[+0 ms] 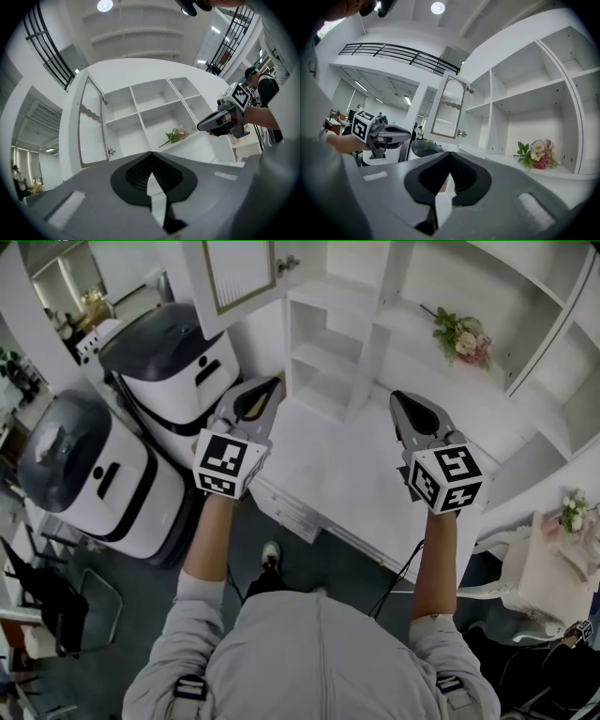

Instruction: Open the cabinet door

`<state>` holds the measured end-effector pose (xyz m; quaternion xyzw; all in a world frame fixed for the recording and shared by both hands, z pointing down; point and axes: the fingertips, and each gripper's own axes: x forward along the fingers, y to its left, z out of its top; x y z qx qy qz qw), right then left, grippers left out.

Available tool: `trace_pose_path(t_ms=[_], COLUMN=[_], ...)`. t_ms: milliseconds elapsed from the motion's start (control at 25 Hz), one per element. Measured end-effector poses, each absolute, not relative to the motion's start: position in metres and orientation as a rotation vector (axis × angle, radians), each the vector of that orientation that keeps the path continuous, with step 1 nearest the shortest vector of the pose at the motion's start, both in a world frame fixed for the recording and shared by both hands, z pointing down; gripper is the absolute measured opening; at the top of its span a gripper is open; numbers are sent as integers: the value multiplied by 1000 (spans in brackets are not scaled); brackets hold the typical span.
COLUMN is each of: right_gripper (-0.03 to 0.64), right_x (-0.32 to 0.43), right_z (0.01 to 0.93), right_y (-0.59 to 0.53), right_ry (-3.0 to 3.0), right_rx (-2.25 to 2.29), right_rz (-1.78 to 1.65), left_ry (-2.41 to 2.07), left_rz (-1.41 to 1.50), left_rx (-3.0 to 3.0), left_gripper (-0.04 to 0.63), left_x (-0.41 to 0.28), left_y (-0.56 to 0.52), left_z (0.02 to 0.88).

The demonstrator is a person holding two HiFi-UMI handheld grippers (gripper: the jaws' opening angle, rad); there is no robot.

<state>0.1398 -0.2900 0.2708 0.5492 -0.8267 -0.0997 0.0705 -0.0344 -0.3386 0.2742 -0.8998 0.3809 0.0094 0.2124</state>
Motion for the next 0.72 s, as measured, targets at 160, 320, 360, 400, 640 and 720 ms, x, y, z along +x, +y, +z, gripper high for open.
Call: trace_pose_path(t_ms=[160, 320, 360, 400, 640, 720], right_gripper=[2, 2, 2, 2, 2, 2], right_x=[141, 143, 143, 144, 149, 151], right_z=[270, 270, 271, 271, 265, 264], right_y=[-291, -293, -294, -295, -297, -298], right_ry=[-2476, -2479, -2479, -2478, -2481, -2480], right_rx=[1665, 1662, 1663, 1665, 1675, 1675], right_rz=[-302, -297, -297, -297, -316, -322], left_ry=[1066, 1065, 1064, 1062, 1053, 1053], left_rz=[34, 31, 31, 31, 37, 38], left_rx=[-2501, -2510, -2510, -2510, -2506, -2504], left_gripper=[15, 15, 15, 15, 15, 15], left_x=[-36, -32, -31, -30, -23, -21], left_y=[-338, -340, -341, -341, -344, -345], left_z=[271, 272, 272, 272, 269, 268])
